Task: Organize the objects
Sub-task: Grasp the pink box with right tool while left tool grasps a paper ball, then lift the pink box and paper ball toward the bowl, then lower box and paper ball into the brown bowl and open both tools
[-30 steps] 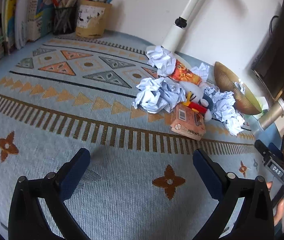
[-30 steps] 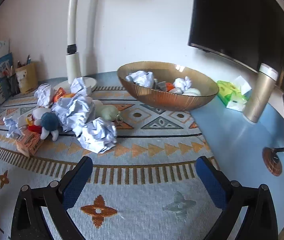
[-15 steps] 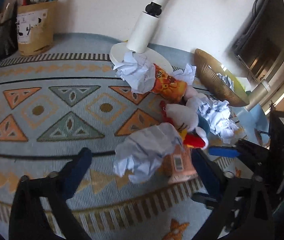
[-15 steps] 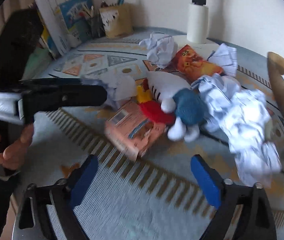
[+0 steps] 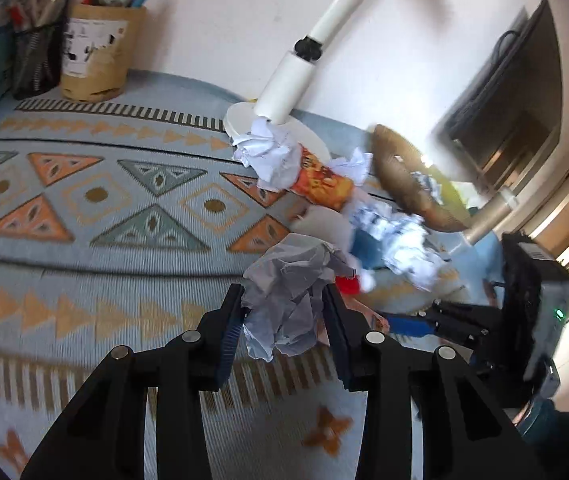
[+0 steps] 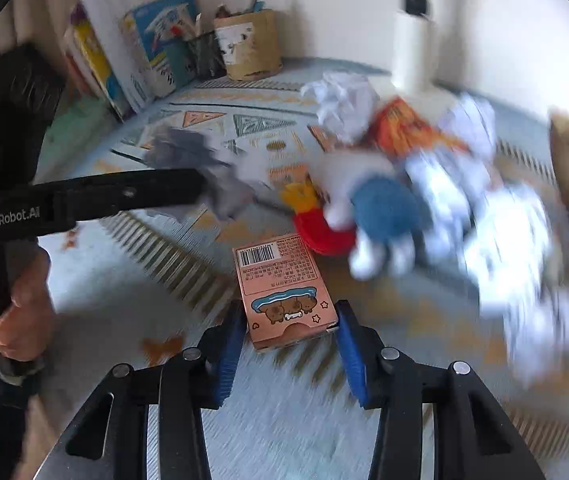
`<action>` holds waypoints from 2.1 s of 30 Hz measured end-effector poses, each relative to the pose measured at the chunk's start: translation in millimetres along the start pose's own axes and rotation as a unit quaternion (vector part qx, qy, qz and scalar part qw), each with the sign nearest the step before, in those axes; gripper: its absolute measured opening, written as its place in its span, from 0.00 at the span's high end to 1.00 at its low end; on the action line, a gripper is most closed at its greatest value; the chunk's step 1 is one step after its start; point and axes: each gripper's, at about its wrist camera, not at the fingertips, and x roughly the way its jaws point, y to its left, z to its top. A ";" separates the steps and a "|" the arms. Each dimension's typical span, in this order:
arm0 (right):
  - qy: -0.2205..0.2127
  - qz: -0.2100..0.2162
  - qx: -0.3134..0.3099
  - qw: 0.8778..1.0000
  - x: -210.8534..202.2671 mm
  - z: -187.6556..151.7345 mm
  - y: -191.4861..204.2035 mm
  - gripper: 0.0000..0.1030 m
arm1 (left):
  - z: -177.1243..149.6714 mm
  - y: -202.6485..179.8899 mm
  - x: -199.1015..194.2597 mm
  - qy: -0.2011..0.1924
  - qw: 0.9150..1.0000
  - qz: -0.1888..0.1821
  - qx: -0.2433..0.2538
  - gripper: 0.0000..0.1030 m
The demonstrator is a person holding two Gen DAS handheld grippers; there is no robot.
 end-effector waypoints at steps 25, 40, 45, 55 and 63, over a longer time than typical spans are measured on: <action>-0.035 -0.060 0.145 0.987 -73.2 -98.9 -37.0 0.21 | -85.9 -41.2 -34.3 0.033 0.993 0.087 0.075 0.18; -0.066 -0.154 0.074 0.983 -63.2 -99.7 -31.1 0.61 | -78.2 -48.5 -13.2 -0.010 0.988 0.139 0.070 0.61; -0.076 -0.109 0.094 0.987 -71.2 -107.2 -37.5 0.61 | -81.6 -53.6 -22.0 -0.035 0.986 0.142 0.077 0.61; -0.126 -0.096 0.185 0.970 -135.3 -97.3 -107.5 0.61 | -35.7 -134.9 -9.5 -0.060 0.985 0.080 0.141 0.61; -0.199 -0.146 0.246 0.937 -194.9 -45.5 -197.1 0.61 | 52.0 -213.7 59.1 -0.084 0.978 0.054 0.181 0.60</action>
